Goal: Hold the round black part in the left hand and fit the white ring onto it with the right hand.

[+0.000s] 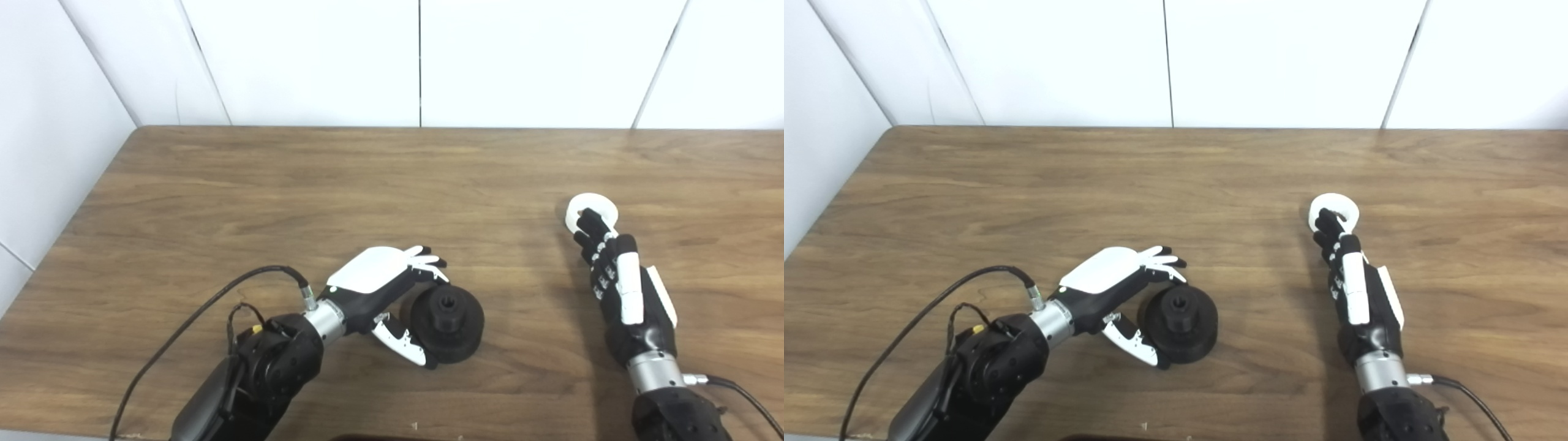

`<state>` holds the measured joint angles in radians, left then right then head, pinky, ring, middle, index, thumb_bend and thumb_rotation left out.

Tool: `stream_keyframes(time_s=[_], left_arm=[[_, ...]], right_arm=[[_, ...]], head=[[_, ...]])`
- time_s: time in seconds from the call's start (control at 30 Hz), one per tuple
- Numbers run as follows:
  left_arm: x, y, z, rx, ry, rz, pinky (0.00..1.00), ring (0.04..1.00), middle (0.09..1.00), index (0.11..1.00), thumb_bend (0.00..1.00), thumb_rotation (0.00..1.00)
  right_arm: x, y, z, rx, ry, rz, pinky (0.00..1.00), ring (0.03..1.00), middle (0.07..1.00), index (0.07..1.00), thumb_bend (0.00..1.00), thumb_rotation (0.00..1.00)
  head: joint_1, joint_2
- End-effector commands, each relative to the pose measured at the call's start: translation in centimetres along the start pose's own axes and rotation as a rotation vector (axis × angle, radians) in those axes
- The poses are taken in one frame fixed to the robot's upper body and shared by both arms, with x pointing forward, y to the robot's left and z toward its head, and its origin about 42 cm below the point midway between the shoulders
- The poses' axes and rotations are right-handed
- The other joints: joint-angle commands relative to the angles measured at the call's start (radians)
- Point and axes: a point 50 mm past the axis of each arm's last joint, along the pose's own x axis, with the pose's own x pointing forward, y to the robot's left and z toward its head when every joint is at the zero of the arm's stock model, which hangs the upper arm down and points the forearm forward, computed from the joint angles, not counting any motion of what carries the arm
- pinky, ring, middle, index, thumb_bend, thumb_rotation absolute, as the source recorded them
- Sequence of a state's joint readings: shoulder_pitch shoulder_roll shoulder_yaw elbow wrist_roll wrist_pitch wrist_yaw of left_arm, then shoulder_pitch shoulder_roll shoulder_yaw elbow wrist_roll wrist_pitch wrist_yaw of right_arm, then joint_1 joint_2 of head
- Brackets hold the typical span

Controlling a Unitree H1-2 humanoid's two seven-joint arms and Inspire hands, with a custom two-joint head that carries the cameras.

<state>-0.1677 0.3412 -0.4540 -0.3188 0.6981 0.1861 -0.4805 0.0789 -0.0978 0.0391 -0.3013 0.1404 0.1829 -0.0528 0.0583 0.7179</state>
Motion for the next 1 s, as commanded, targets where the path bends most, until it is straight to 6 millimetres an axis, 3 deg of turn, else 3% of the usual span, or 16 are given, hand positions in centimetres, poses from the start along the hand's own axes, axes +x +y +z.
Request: stream_keyframes(time_s=[0.0, 0.07, 0.13, 0.23, 0.33, 0.43, 0.67, 0.97], left_arm=[[-0.2, 0.1, -0.1, 0.013, -0.007, -0.007, 0.93, 0.991, 0.924, 0.627, 0.8, 0.29], [-0.1, 0.1, -0.1, 0.015, -0.009, -0.009, 0.95, 0.994, 0.926, 0.627, 0.8, 0.29], [0.0, 0.1, -0.1, 0.023, -0.009, -0.016, 0.96, 0.997, 0.928, 0.631, 0.79, 0.29], [0.1, 0.0, -0.1, 0.017, -0.01, -0.02, 0.96, 1.0, 0.929, 0.631, 0.79, 0.29], [0.3, -0.1, 0.0, 0.011, -0.014, -0.013, 0.95, 0.998, 0.929, 0.628, 0.8, 0.29], [0.4, -0.2, 0.0, 0.009, -0.016, -0.009, 0.94, 0.995, 0.926, 0.625, 0.8, 0.29], [0.6, -0.5, 0.2, 0.014, -0.019, -0.016, 0.93, 0.994, 0.931, 0.63, 0.8, 0.29], [0.7, -0.7, 0.3, 0.009, -0.023, -0.012, 0.93, 0.993, 0.931, 0.635, 0.79, 0.29]], right_arm=[[-0.5, 0.2, 1.4, 0.016, -0.076, -0.019, 0.93, 0.916, 0.915, 0.892, 0.62, 0.98], [0.2, -0.3, 2.4, -0.027, -0.113, -0.011, 0.9, 0.91, 0.909, 0.877, 0.52, 0.85], [1.3, -1.2, 3.7, -0.145, -0.157, -0.011, 0.85, 0.903, 0.908, 0.863, 0.5, 0.7], [3.5, -3.1, 5.7, -0.412, -0.232, -0.065, 0.82, 0.873, 0.875, 0.807, 0.59, 0.51], [5.7, -4.9, 7.4, -0.615, -0.258, -0.105, 0.87, 0.9, 0.884, 0.785, 0.66, 0.46], [7.8, -6.2, 8.5, -0.717, -0.273, -0.123, 0.8, 0.867, 0.883, 0.76, 0.73, 0.37], [11.9, -8.4, 9.6, -0.876, -0.232, -0.122, 0.99, 0.997, 0.94, 0.748, 0.83, 0.36], [15.3, -9.9, 9.7, -0.961, -0.146, -0.061, 1.0, 1.0, 0.976, 0.754, 0.94, 0.41]], head=[[-0.005, 0.001], [-0.008, -0.001], [-0.009, -0.002], [-0.007, -0.005], [-0.007, -0.007], [-0.009, -0.008], [-0.007, -0.011], [-0.004, -0.017]])
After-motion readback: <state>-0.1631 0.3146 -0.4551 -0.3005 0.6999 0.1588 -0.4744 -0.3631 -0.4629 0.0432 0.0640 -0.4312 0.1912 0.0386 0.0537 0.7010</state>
